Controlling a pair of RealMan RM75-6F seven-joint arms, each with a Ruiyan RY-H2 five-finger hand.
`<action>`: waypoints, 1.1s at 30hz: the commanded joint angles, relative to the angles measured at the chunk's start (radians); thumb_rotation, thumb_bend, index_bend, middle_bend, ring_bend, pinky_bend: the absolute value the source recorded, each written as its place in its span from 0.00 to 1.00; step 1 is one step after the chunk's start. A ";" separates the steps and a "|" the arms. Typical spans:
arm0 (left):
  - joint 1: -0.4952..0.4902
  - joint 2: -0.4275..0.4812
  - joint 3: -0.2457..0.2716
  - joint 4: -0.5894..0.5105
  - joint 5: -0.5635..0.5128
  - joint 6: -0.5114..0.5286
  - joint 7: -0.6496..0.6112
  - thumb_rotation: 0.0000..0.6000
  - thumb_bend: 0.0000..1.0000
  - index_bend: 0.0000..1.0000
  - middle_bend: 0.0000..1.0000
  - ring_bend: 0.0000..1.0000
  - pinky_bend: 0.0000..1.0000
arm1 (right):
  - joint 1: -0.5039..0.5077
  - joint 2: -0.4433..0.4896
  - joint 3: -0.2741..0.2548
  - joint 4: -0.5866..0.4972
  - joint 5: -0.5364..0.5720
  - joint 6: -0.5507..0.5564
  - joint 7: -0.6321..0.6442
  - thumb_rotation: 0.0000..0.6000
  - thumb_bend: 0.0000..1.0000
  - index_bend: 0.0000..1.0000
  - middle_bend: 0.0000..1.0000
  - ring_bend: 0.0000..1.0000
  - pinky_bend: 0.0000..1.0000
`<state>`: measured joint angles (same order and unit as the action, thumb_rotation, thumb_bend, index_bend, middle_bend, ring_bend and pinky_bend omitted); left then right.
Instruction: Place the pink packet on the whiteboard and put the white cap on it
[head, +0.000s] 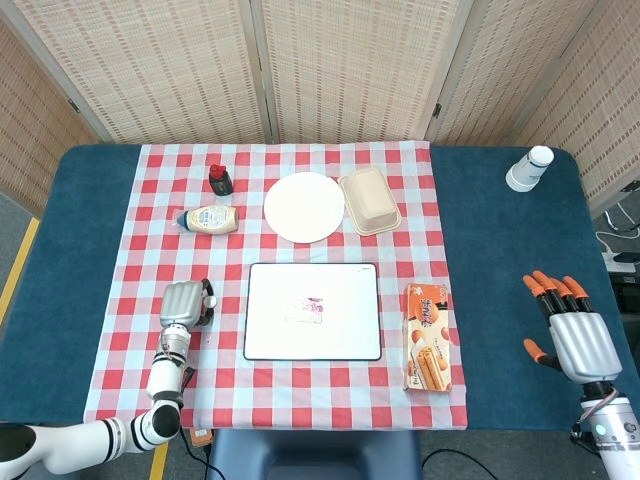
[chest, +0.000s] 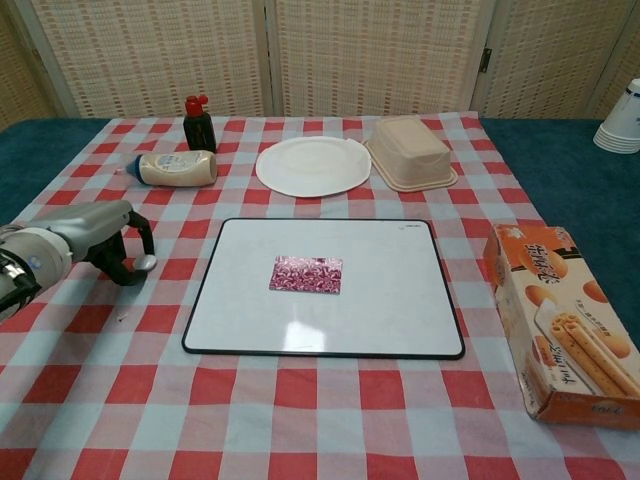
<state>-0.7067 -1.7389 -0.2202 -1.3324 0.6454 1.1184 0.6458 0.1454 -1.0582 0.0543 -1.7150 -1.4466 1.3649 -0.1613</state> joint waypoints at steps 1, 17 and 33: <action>0.001 0.004 -0.004 -0.009 0.010 0.007 -0.002 1.00 0.35 0.47 1.00 1.00 1.00 | 0.000 -0.001 0.000 0.000 0.001 -0.001 -0.002 1.00 0.22 0.08 0.03 0.00 0.09; -0.051 -0.024 -0.039 -0.125 0.035 0.060 0.082 1.00 0.35 0.49 1.00 1.00 1.00 | -0.001 -0.002 -0.004 -0.004 -0.013 0.008 0.000 1.00 0.22 0.08 0.03 0.00 0.09; -0.226 -0.277 -0.106 -0.059 -0.004 0.108 0.282 1.00 0.35 0.49 1.00 1.00 1.00 | -0.029 0.013 -0.020 0.005 -0.095 0.081 0.066 1.00 0.22 0.08 0.03 0.00 0.09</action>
<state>-0.9125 -1.9913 -0.3134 -1.4155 0.6516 1.2314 0.9117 0.1170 -1.0458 0.0348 -1.7101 -1.5415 1.4456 -0.0955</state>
